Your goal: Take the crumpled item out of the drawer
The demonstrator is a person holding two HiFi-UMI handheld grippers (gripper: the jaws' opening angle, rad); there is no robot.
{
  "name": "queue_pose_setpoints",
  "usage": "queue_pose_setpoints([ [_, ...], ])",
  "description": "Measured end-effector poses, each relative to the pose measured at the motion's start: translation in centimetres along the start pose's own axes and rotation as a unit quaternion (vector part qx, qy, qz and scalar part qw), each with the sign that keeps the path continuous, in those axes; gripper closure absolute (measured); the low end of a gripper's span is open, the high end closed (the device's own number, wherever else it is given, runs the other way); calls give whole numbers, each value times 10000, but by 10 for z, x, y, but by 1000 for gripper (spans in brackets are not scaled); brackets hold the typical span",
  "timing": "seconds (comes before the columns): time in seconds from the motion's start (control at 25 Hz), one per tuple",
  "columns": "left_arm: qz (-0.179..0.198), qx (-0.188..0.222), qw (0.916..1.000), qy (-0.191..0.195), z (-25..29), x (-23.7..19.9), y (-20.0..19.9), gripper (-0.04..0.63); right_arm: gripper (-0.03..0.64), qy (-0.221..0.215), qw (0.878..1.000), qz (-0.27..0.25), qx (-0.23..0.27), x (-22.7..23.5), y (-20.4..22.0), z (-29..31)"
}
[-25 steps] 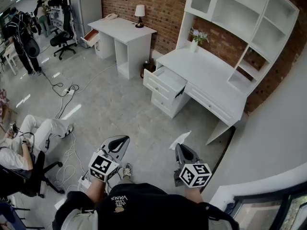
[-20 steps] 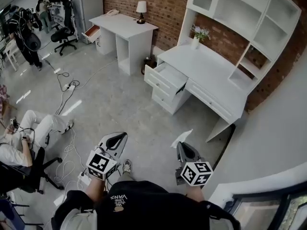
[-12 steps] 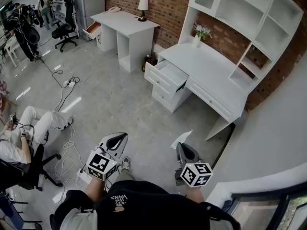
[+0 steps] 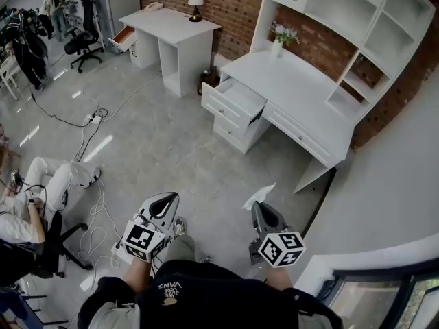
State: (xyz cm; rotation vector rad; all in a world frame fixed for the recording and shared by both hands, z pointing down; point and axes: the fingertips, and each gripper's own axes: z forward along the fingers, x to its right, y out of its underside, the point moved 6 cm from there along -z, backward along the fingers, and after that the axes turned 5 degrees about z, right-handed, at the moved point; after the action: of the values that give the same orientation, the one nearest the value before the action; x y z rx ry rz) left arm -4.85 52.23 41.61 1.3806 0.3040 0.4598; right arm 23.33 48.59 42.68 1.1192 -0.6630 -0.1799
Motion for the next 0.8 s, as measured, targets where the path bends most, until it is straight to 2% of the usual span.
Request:
queue_pose_setpoints([
  [0.32, -37, 91, 9997, 215, 59, -60, -4, 589, 617, 218, 9997, 111, -1, 11, -22, 71],
  [0.8, 104, 119, 9990, 421, 118, -196, -14, 589, 617, 575, 9979, 89, 287, -4, -71, 199],
])
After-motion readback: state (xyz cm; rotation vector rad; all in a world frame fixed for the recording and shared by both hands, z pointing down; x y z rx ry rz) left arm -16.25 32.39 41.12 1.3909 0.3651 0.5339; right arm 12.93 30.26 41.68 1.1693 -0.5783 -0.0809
